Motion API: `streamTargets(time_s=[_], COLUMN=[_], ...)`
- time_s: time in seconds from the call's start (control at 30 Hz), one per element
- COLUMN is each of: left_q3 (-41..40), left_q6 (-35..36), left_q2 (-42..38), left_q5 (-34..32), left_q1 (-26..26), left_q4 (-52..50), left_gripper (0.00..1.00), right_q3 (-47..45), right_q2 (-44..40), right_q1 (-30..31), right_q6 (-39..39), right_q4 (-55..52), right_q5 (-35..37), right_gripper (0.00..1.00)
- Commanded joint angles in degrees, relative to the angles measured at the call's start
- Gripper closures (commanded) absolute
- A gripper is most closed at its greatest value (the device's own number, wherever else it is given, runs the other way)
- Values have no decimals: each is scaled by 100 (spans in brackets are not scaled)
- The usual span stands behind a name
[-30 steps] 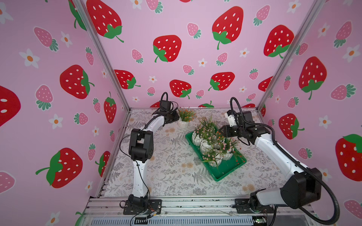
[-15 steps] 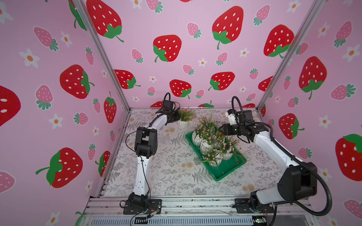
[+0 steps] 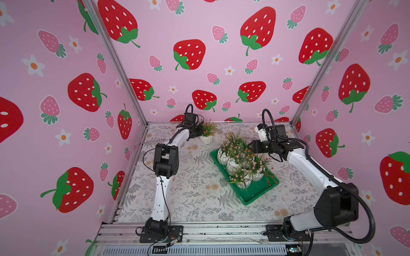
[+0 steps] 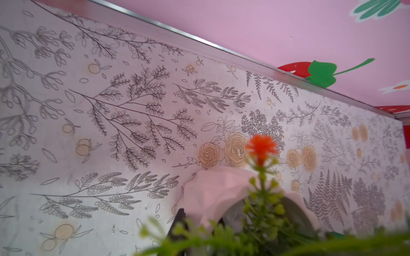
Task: Put the potted gypsophila into the storage box
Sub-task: Pick up the baby's breath potted plant from the center of the board.
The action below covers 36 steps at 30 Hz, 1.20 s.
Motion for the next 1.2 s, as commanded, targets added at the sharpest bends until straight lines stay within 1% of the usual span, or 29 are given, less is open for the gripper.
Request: streamTargets(time_s=[0.0,0.07,0.2,0.23,0.27,0.33,0.47,0.73,0.83,0.9,1.0,1.17], left_q3=[10,-63,-265,-306,-358,-480,-839,-2083,-2520,-2856,-3256,-3614], left_q6=[114,141,182,187,204,246,344,300,337,361,379,478], left_q2=[-7,-96,-320,-368,-438,-589,-1055,-2425,-3018,-3464,-4071,-4985], left_q5=[-141,-168,-145,-144,-147,-141,-161,-69,-225,-493,-690,-962], left_q1=[-95,-120,-146,-159,-170,-194,-264,-337,-447,-553,-707,-1085], left_q4=[-291,-285,-217,-214,-212,-202,-194,-30,-141,-199,-328,-763], left_gripper=[82,88,93,93,98,100,100,100,100,100,100,100], right_q3=[-95,-122,-200,-223,-251,-295,-399,-815,-1023,-1167,-1362,-1660], right_q2=[-114,-157,-270,-292,-322,-359,-504,-1143,-1427,-1647,-2007,-2639], right_q1=[-50,-52,-52,-52,-53,-61,-61,-87,-109,-135,-188,-301], right_q6=[3,-5,-15,-15,-15,-6,51,195,304,407,541,688], right_q4=[58,41,29,32,32,32,32,49,42,15,-34,-219], right_q5=[-70,-65,-25,-18,-21,-5,3,156,241,317,386,422], right_gripper=[59,59,59,59,59,59,59,59,59,59,59,59])
